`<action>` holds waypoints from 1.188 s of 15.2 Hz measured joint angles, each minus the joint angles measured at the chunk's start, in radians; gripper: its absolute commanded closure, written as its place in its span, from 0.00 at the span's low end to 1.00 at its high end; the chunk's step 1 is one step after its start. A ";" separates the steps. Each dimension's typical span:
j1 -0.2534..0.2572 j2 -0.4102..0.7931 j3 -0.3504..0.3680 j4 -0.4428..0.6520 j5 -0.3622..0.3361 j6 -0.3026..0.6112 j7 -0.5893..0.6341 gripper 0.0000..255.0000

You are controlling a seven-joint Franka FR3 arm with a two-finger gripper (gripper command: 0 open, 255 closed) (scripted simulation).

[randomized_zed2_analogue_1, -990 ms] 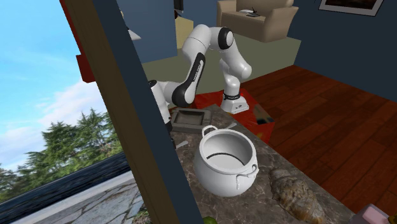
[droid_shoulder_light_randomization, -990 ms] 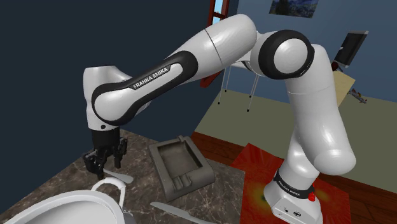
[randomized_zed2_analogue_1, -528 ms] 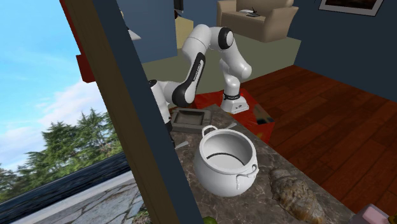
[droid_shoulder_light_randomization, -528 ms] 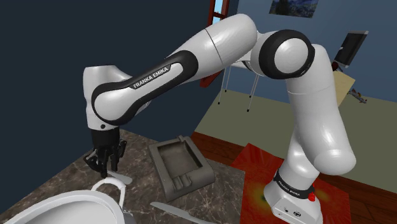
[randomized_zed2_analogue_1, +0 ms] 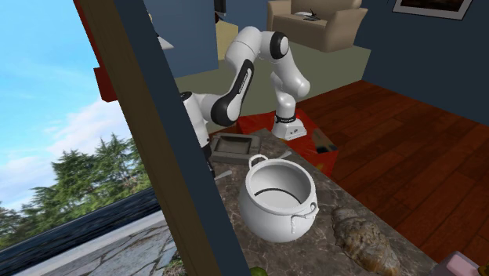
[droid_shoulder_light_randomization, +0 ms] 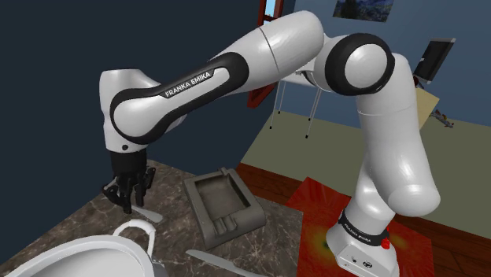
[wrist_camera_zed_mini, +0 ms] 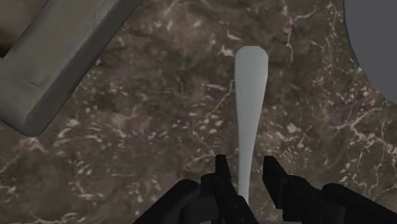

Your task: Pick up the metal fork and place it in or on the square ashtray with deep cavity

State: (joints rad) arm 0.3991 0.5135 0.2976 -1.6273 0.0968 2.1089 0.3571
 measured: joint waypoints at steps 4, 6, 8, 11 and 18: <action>-0.002 -0.023 0.003 0.018 0.003 -0.040 0.006 1.00; -0.003 -0.034 0.004 0.032 0.005 -0.064 0.009 1.00; -0.005 -0.045 0.005 0.044 0.006 -0.087 0.010 1.00; -0.006 -0.060 0.007 0.065 0.008 -0.122 0.015 1.00; -0.013 -0.102 0.010 0.087 0.017 -0.186 0.019 1.00</action>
State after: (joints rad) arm 0.3857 0.4114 0.3081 -1.5400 0.1133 1.9232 0.3764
